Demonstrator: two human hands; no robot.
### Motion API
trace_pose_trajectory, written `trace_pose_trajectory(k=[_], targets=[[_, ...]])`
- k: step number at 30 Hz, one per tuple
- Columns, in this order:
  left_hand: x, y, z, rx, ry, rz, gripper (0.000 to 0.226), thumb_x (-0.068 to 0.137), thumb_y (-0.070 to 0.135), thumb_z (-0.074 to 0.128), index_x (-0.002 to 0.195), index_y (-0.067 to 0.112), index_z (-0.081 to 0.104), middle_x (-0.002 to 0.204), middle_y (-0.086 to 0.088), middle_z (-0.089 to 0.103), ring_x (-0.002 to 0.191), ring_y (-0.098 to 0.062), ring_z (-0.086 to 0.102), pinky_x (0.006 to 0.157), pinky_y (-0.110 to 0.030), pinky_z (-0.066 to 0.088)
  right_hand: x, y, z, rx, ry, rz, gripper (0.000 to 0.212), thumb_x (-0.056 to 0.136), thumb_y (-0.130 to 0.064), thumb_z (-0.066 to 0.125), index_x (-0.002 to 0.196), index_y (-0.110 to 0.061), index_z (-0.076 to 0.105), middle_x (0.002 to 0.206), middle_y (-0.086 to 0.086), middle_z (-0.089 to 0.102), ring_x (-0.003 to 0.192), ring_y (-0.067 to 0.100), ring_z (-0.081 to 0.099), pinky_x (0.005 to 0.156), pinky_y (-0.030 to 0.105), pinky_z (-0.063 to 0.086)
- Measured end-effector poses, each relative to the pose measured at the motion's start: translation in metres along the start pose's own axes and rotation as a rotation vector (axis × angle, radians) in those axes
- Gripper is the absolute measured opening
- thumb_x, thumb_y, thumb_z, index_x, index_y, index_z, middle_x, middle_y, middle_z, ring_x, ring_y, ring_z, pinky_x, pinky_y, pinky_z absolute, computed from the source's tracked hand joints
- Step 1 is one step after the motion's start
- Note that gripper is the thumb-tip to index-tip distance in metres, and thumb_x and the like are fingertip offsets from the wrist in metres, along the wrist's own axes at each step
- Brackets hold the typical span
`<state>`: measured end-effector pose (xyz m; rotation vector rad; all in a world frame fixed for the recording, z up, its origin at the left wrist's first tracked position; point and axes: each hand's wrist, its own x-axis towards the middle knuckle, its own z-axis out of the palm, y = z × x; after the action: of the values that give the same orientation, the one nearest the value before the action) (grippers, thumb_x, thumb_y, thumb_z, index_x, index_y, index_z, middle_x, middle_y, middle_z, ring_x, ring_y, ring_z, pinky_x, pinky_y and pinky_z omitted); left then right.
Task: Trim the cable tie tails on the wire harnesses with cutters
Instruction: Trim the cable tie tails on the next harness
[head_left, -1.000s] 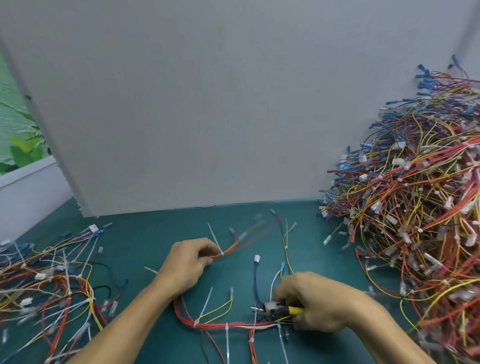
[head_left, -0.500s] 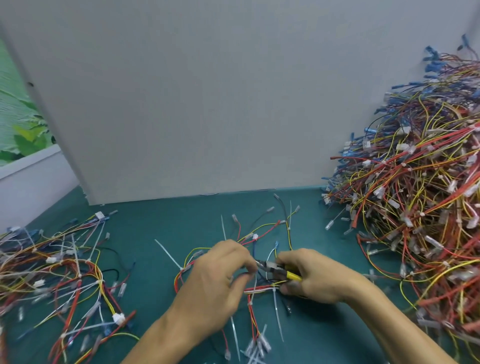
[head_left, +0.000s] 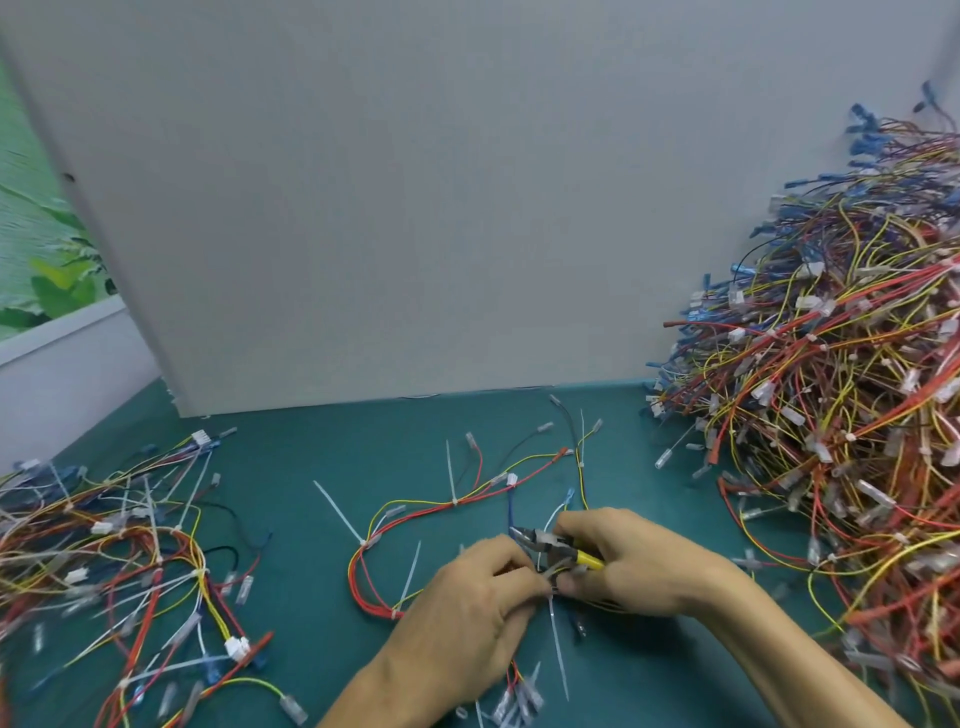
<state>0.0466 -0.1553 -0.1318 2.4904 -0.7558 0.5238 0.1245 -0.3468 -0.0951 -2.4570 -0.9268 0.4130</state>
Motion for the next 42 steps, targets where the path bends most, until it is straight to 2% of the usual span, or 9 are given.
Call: trace_pose_trajectory(k=[7, 15, 18, 21, 25, 30, 35, 38, 42], targets=[[0.001, 0.005, 0.003, 0.154, 0.038, 0.060, 0.011, 0.082, 0.022, 0.063, 0.093, 0.021, 0.065, 0.089, 0.005, 0.060, 0.073, -0.018, 0.057, 0.056, -0.030, 0.050, 0.000, -0.006, -0.007, 0.079, -0.029, 0.033, 0.018, 0.090, -0.027, 0.062, 0.082, -0.018, 0.049, 0.074, -0.006, 0.050, 0.068, 0.008, 0.042, 0.065, 0.028, 0.036], [-0.001, 0.001, 0.006, 0.173, 0.118, 0.096, 0.012, 0.089, 0.027, 0.062, 0.086, 0.017, 0.068, 0.084, 0.004, 0.061, 0.072, -0.019, 0.057, 0.061, -0.028, 0.049, -0.002, -0.013, -0.007, 0.160, -0.062, 0.025, 0.012, 0.090, -0.022, 0.062, 0.093, -0.012, 0.055, 0.081, -0.003, 0.053, 0.073, 0.008, 0.045, 0.077, 0.037, 0.044], [-0.001, 0.001, 0.005, 0.057, 0.073, -0.002, 0.013, 0.086, 0.031, 0.063, 0.086, 0.020, 0.070, 0.084, 0.006, 0.063, 0.075, -0.014, 0.059, 0.064, -0.026, 0.050, -0.003, -0.013, -0.009, 0.146, -0.086, 0.013, 0.008, 0.087, -0.022, 0.064, 0.091, -0.020, 0.057, 0.080, -0.010, 0.056, 0.072, 0.004, 0.048, 0.074, 0.027, 0.043], [0.001, 0.001, 0.007, -0.060, 0.019, -0.233, 0.023, 0.086, 0.045, 0.057, 0.086, 0.027, 0.071, 0.092, 0.013, 0.059, 0.091, -0.005, 0.053, 0.083, -0.032, 0.044, -0.004, -0.014, -0.008, 0.087, -0.144, 0.013, 0.020, 0.082, -0.022, 0.071, 0.089, -0.029, 0.053, 0.078, -0.015, 0.057, 0.070, -0.001, 0.049, 0.070, 0.019, 0.041], [0.004, 0.004, 0.011, -0.104, 0.002, -0.406, 0.017, 0.084, 0.042, 0.065, 0.086, 0.028, 0.072, 0.091, 0.017, 0.047, 0.094, -0.003, 0.046, 0.090, -0.029, 0.037, -0.002, -0.015, -0.006, -0.013, -0.136, 0.037, 0.025, 0.078, -0.028, 0.075, 0.089, -0.030, 0.053, 0.079, -0.012, 0.058, 0.072, 0.002, 0.052, 0.070, 0.024, 0.043], [0.004, 0.007, 0.009, -0.178, 0.014, -0.450, 0.010, 0.080, 0.038, 0.070, 0.080, 0.028, 0.068, 0.089, 0.013, 0.051, 0.083, -0.002, 0.050, 0.087, -0.031, 0.041, -0.007, -0.018, -0.018, -0.102, -0.041, 0.022, 0.021, 0.085, -0.033, 0.068, 0.096, -0.019, 0.058, 0.105, 0.001, 0.051, 0.097, 0.019, 0.053, 0.088, 0.036, 0.043], [0.006, 0.007, 0.006, -0.181, -0.039, -0.468, 0.013, 0.081, 0.039, 0.069, 0.075, 0.028, 0.066, 0.086, 0.012, 0.056, 0.082, -0.001, 0.049, 0.091, -0.034, 0.039, -0.017, -0.020, -0.037, -0.062, 0.104, 0.058, 0.023, 0.094, -0.045, 0.053, 0.115, -0.033, 0.054, 0.107, -0.003, 0.062, 0.100, 0.017, 0.057, 0.091, 0.037, 0.045], [0.006, 0.007, 0.007, -0.138, -0.058, -0.463, 0.014, 0.083, 0.041, 0.067, 0.077, 0.029, 0.065, 0.089, 0.013, 0.057, 0.089, -0.002, 0.049, 0.094, -0.033, 0.035, -0.025, -0.023, -0.043, -0.114, 0.106, 0.071, 0.024, 0.094, -0.053, 0.047, 0.112, -0.037, 0.051, 0.095, -0.006, 0.064, 0.090, 0.016, 0.058, 0.085, 0.038, 0.047], [0.005, 0.006, 0.009, -0.107, -0.056, -0.457, 0.016, 0.085, 0.043, 0.063, 0.081, 0.029, 0.065, 0.091, 0.014, 0.057, 0.092, -0.002, 0.049, 0.096, -0.031, 0.032, -0.035, -0.028, -0.047, -0.214, 0.101, 0.116, 0.015, 0.086, -0.038, 0.056, 0.086, -0.034, 0.042, 0.078, -0.005, 0.054, 0.072, 0.013, 0.050, 0.065, 0.031, 0.041]])
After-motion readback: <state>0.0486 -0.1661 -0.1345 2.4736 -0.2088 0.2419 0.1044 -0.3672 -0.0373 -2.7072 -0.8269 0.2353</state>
